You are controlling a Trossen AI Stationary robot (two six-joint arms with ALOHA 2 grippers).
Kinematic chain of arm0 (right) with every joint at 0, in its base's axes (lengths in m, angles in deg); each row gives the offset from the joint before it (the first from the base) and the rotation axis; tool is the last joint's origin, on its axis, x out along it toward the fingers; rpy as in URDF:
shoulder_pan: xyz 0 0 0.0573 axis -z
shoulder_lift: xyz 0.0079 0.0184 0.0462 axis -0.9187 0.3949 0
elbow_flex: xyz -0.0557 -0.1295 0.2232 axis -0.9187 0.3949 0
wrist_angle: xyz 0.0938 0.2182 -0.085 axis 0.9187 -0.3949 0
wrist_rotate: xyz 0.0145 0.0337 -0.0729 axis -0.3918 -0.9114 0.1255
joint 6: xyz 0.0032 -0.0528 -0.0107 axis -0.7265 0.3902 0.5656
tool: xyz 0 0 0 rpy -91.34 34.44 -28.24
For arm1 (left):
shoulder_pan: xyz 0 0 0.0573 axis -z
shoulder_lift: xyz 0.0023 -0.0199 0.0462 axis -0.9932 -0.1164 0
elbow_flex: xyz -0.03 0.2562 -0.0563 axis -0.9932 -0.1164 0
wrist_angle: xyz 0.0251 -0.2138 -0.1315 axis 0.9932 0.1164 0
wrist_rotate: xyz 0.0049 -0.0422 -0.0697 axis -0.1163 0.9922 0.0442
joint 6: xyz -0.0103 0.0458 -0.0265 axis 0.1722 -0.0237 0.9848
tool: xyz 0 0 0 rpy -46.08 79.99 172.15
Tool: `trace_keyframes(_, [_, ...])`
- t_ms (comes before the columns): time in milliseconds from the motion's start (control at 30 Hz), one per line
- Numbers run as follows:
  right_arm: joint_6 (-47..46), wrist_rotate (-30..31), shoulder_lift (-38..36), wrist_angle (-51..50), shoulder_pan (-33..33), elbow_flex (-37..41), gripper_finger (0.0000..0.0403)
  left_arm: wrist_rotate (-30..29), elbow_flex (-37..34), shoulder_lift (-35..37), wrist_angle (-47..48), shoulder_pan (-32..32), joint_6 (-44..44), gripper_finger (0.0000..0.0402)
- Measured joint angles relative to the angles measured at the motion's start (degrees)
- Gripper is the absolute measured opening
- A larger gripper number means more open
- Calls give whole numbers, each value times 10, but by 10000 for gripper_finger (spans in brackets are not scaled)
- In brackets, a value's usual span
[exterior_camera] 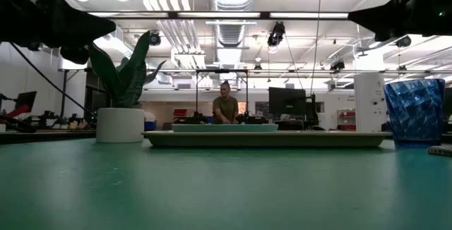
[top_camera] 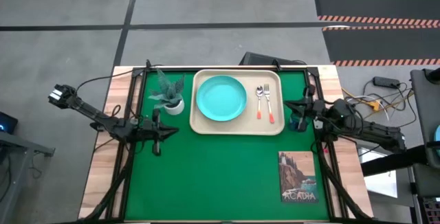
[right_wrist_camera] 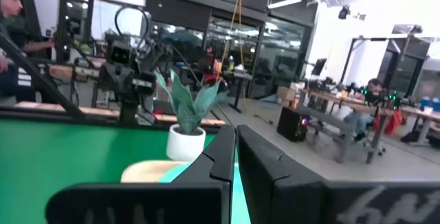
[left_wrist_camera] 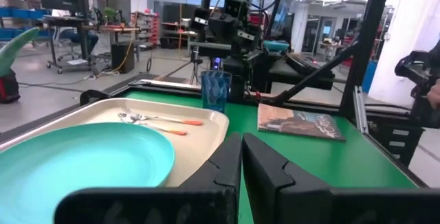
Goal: Pick and place plate/cup/fork/spoon on tray
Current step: Return to Home Position
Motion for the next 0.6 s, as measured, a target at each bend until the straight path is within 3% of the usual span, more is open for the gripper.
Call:
trace_keyframes(200, [17, -5, -47, -36, 0, 0, 11, -1, 0, -14, -3, 0, 3, 0])
trace_keyframes(600, [25, -30, -46, -35, 0, 6, 11, -3, -1, -36, -12, 0, 15, 0])
